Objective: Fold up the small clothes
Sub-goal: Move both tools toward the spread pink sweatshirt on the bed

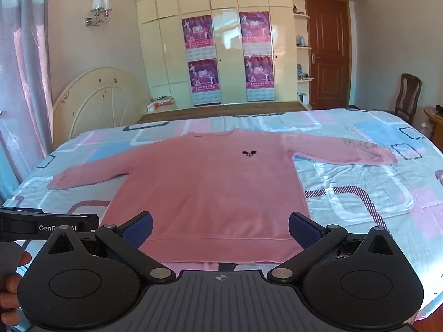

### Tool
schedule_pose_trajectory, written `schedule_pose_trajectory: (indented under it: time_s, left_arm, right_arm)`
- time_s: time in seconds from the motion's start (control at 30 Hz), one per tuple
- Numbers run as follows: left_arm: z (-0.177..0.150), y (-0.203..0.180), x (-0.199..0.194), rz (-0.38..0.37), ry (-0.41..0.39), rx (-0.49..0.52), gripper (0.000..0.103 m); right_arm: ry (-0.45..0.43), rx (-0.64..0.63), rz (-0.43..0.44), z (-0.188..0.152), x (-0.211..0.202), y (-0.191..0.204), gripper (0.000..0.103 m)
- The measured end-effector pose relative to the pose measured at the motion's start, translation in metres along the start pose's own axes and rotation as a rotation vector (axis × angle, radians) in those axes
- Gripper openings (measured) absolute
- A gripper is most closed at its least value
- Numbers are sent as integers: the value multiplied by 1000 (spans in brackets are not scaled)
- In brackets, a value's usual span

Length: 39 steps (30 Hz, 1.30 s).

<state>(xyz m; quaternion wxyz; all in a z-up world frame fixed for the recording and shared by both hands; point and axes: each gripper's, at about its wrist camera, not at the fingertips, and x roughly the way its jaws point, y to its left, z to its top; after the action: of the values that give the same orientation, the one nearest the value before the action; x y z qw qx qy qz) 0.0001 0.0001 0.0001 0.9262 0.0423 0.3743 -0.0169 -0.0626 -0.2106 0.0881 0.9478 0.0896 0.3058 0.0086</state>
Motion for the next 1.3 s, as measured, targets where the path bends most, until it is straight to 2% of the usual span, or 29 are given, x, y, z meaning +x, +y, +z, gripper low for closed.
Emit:
schedule_pose_trajectory:
  time_s: [1.1,1.3]
  left_arm:
    - [2,-2,9,20,9,3,103]
    - [6,-3,17,40,49,31,103]
  right_arm:
    - [10,-10,-25,4,13,-10,103]
    - [11,-11,-40,4,20,-13,103]
